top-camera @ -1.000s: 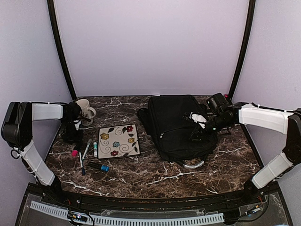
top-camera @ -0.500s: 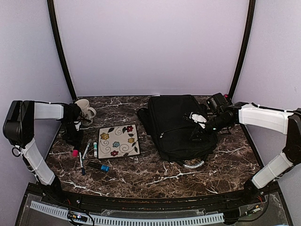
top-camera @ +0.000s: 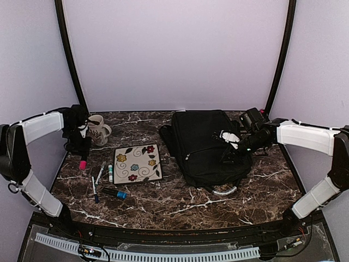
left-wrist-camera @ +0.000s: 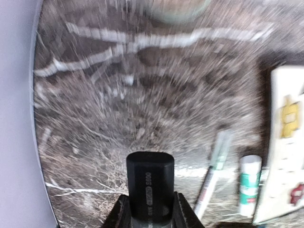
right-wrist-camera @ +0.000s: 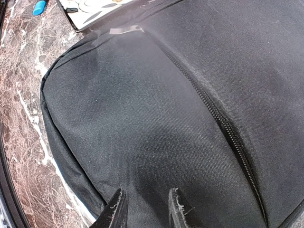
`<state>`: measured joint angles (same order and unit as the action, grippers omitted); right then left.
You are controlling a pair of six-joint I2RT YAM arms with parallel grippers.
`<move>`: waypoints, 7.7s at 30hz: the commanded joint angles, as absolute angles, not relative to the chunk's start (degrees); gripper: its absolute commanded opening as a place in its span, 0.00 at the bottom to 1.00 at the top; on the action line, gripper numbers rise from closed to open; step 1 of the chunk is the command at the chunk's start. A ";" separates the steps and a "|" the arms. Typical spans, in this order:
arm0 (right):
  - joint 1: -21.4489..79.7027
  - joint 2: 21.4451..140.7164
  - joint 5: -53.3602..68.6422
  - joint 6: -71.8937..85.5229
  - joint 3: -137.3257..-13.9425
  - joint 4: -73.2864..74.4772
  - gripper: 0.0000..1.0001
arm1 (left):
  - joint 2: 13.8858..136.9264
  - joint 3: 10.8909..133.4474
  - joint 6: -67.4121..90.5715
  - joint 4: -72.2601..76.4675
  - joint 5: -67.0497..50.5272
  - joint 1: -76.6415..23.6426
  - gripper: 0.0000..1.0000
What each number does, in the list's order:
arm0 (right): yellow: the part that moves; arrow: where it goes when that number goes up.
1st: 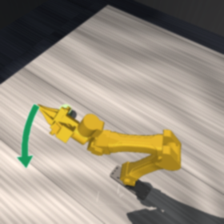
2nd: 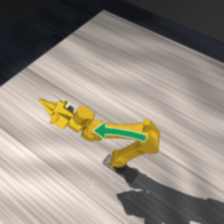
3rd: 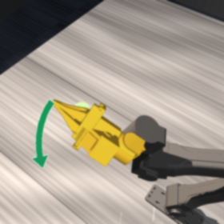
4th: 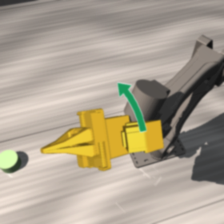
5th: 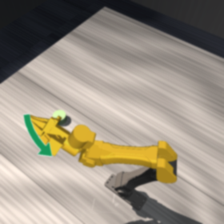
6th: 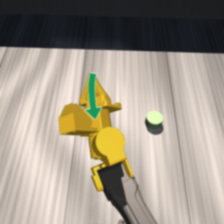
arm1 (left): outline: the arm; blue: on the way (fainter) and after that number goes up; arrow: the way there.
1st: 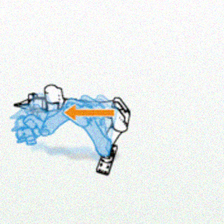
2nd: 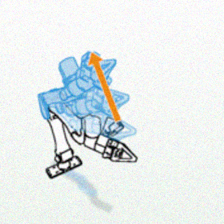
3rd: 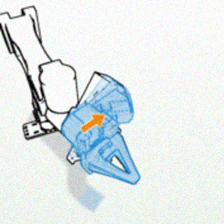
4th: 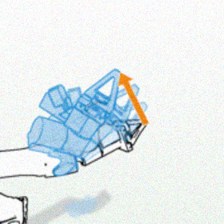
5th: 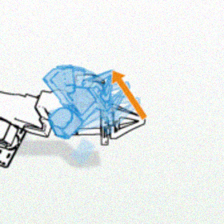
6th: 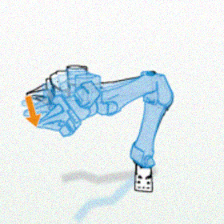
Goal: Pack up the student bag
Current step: Pick up the pen at the corner of the board, then pick up the second largest pocket of the bag from the student bag, then place the pen in the second largest pocket of the bag, then pick up the pen at the center of the board.
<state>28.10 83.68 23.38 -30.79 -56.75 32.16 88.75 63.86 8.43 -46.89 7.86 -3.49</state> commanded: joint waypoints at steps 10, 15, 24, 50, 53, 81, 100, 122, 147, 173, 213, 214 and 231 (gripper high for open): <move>26.90 82.84 12.19 -31.26 -60.30 31.35 0.36 | 76.96 71.33 9.03 -30.88 -10.95 -24.19 0.13; 26.81 86.09 6.02 -32.42 -61.80 30.02 0.38 | 78.75 70.31 9.00 -19.30 -16.19 -31.62 0.13; 26.10 90.78 2.87 -34.29 -64.14 26.47 0.41 | 86.67 70.75 10.11 -5.88 -16.64 -42.53 0.12; 28.86 100.18 -0.94 -33.35 -70.99 15.49 0.39 | 100.49 76.71 4.72 -1.88 -13.76 -55.53 0.12; 30.53 101.96 -5.43 -34.28 -70.76 12.39 0.40 | 100.78 76.56 4.25 -1.47 -13.57 -55.87 0.12; 31.13 79.54 14.15 -26.73 -66.82 24.70 0.00 | 104.82 84.11 -32.58 0.15 1.89 -65.10 0.12; 30.78 80.18 21.20 -24.52 -67.24 25.57 0.00 | 130.41 99.40 -63.81 12.59 20.15 -62.95 0.10; 28.39 79.57 21.48 -22.72 -66.44 23.19 0.00 | 135.92 104.33 -64.01 21.38 26.61 -60.87 0.47; 25.84 83.74 17.40 -21.61 -58.31 16.15 0.00 | 96.77 73.27 -23.61 8.86 27.24 -67.26 0.55; 25.84 85.96 19.34 -22.97 -57.57 16.78 0.00 | 78.88 59.61 22.48 -38.33 1.86 -23.66 0.54; 25.84 86.06 20.37 -23.73 -57.61 17.31 0.00 | 98.62 60.11 7.12 -45.24 9.61 -14.72 0.29; 25.84 86.16 20.39 -23.69 -57.57 17.38 0.00 | 98.72 60.06 7.08 -45.07 9.58 -14.69 0.28; 25.84 86.48 20.48 -23.77 -57.68 17.58 0.00 | 101.12 59.54 7.63 -44.56 8.34 -14.36 0.19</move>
